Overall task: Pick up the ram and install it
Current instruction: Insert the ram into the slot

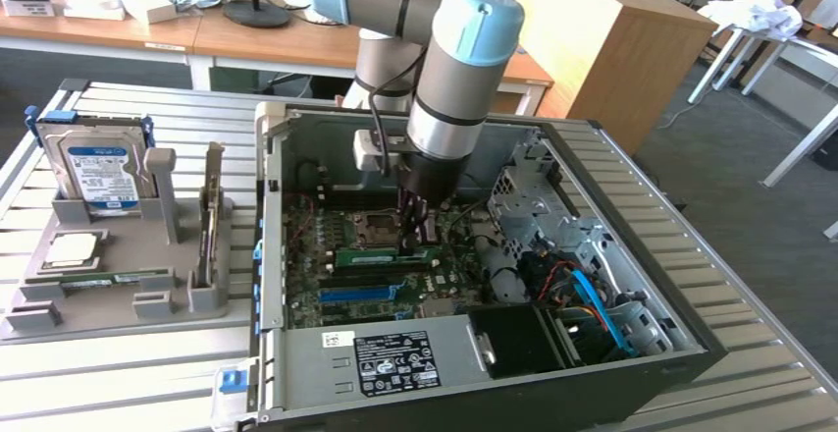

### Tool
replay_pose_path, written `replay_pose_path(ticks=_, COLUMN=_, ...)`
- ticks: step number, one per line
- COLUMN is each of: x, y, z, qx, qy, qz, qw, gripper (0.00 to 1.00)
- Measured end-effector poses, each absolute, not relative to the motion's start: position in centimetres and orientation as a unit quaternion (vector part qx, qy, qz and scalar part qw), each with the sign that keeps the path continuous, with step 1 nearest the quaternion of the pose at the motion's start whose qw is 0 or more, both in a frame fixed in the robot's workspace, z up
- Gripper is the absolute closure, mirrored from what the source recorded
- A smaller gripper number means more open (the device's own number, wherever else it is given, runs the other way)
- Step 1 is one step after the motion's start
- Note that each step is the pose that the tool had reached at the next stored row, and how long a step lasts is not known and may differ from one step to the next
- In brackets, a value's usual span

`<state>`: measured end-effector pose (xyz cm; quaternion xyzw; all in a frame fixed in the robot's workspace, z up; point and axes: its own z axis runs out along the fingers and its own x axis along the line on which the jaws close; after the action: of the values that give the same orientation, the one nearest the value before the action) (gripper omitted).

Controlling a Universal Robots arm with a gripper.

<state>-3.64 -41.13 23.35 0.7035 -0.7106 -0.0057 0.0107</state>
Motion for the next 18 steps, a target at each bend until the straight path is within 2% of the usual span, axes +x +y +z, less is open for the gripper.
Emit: replay_pose_path(ticks=18, x=-3.64, y=-41.13, z=23.26, qx=0.700, qy=-0.714, qz=-0.006, qw=0.011, gripper=0.88)
